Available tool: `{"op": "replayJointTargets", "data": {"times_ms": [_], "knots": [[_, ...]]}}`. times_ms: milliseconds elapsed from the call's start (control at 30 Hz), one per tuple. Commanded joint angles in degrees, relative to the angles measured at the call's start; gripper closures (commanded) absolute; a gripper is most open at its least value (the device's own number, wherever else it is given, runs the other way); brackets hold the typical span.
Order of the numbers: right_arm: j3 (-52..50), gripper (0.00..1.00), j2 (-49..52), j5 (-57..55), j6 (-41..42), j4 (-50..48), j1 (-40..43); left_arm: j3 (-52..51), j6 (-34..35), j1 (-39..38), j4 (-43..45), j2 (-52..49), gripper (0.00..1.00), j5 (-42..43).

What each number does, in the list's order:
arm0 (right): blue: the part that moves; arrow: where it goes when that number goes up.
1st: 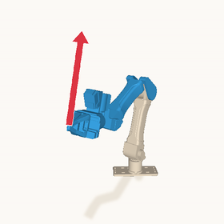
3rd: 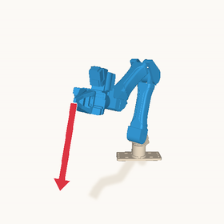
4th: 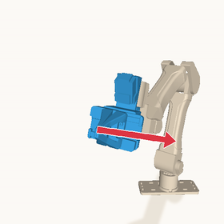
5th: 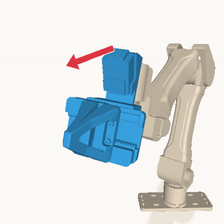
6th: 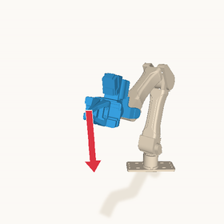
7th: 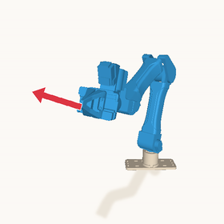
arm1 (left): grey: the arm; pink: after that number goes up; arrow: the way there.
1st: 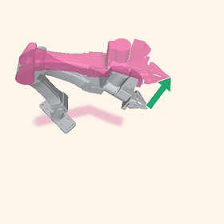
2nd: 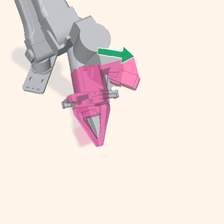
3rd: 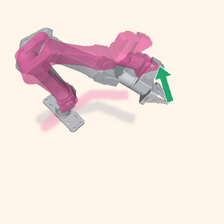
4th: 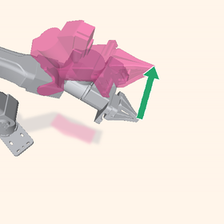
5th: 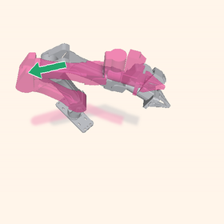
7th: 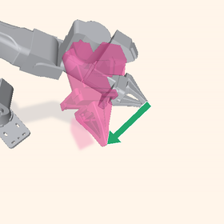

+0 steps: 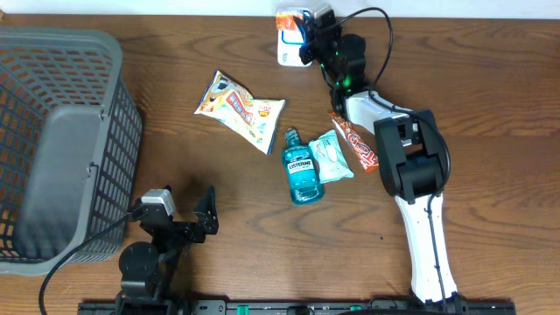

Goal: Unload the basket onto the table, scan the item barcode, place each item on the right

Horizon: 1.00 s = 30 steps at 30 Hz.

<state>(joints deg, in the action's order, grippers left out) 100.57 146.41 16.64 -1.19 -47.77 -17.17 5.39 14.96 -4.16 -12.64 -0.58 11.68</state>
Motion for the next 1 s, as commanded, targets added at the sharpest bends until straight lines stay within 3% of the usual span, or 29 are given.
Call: {"op": "replayJointTargets", "data": {"times_ms": [0,400,633,800,967], "knots": [[1.8,0.99,0.6,-0.7,1.3,-0.3,-0.1,-0.9,-0.3,0.3,-1.4,0.3,0.02,0.3],[1.7,0.99,-5.7,3.4,1.6,3.6,2.6,-0.9,-0.3,0.3,-1.4,0.3,0.02,0.3],[1.7,0.99,-21.7,-0.9,-4.0,31.0,7.1,-0.9,-0.3,0.3,-1.4,0.3,0.02,0.3],[1.7,0.99,-30.7,-13.6,-7.5,50.4,11.0,-0.9,-0.3,0.3,-1.4,0.3,0.02,0.3],[1.7,0.99,-35.2,-25.9,-9.4,63.6,16.0,-0.9,-0.3,0.3,-1.4,0.3,0.02,0.3]]}}
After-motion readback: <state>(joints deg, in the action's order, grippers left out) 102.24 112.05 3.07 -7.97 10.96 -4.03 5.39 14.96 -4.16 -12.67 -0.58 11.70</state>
